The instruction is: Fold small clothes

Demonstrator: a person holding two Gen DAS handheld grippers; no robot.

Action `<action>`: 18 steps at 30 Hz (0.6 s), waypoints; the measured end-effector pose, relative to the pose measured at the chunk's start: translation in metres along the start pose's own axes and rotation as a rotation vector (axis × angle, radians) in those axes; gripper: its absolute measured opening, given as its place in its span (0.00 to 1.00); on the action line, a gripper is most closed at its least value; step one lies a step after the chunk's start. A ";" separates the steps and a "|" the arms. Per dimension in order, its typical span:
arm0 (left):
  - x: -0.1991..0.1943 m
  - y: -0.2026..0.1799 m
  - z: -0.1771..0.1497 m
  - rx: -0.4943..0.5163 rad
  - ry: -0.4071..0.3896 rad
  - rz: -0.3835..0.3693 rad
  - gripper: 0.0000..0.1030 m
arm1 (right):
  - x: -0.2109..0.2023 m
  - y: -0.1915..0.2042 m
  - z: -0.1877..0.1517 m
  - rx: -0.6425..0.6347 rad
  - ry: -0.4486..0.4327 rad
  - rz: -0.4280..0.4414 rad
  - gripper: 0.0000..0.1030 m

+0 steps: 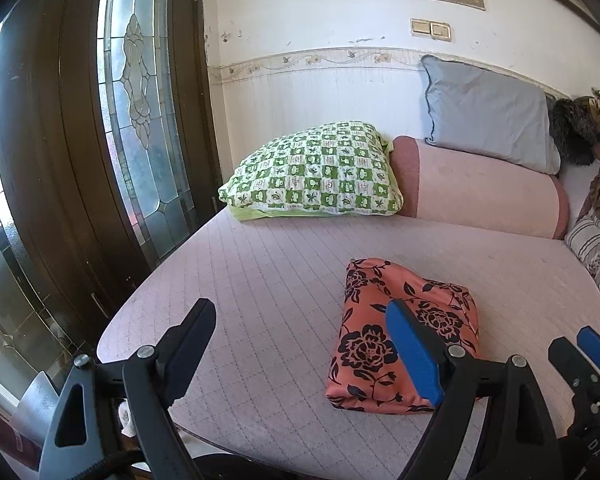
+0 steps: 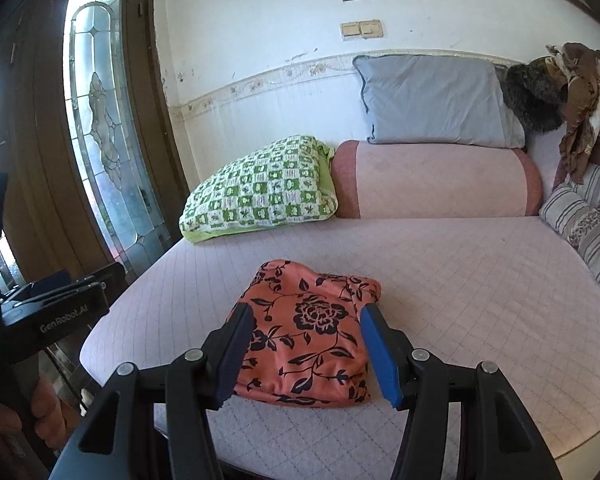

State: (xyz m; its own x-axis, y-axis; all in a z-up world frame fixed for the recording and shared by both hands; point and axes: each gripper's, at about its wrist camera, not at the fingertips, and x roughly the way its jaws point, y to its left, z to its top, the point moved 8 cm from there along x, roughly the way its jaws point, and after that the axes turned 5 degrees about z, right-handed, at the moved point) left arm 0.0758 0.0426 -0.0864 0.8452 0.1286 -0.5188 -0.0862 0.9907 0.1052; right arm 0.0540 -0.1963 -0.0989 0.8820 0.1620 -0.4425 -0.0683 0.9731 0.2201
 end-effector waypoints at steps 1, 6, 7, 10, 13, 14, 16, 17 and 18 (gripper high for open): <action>0.000 0.001 0.000 -0.001 -0.002 0.003 0.85 | 0.001 0.001 -0.001 -0.003 0.002 0.000 0.58; 0.000 0.004 0.002 -0.005 -0.010 0.012 0.85 | 0.004 0.000 -0.001 -0.005 0.011 0.005 0.58; 0.000 0.004 0.002 -0.006 -0.011 0.015 0.85 | 0.005 0.000 -0.001 -0.004 0.012 0.006 0.58; 0.000 0.005 0.002 -0.009 -0.010 0.017 0.85 | 0.007 -0.001 -0.002 0.001 0.024 0.006 0.58; 0.001 0.004 0.002 -0.006 -0.009 0.016 0.85 | 0.009 -0.002 -0.003 0.013 0.027 0.008 0.58; 0.001 0.003 0.002 -0.005 -0.009 0.015 0.85 | 0.009 -0.001 -0.003 0.013 0.028 0.008 0.58; 0.001 0.003 0.002 -0.004 -0.008 0.013 0.85 | 0.010 -0.001 -0.003 0.013 0.029 0.009 0.58; 0.002 0.003 0.002 -0.003 -0.008 0.012 0.85 | 0.010 -0.002 -0.003 0.014 0.029 0.009 0.58; 0.002 0.002 0.002 -0.001 -0.006 0.010 0.85 | 0.010 -0.002 -0.003 0.013 0.030 0.009 0.58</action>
State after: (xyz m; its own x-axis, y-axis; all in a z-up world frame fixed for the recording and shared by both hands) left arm 0.0784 0.0447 -0.0855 0.8475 0.1386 -0.5124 -0.0956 0.9894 0.1094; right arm 0.0615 -0.1961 -0.1062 0.8669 0.1758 -0.4665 -0.0698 0.9694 0.2355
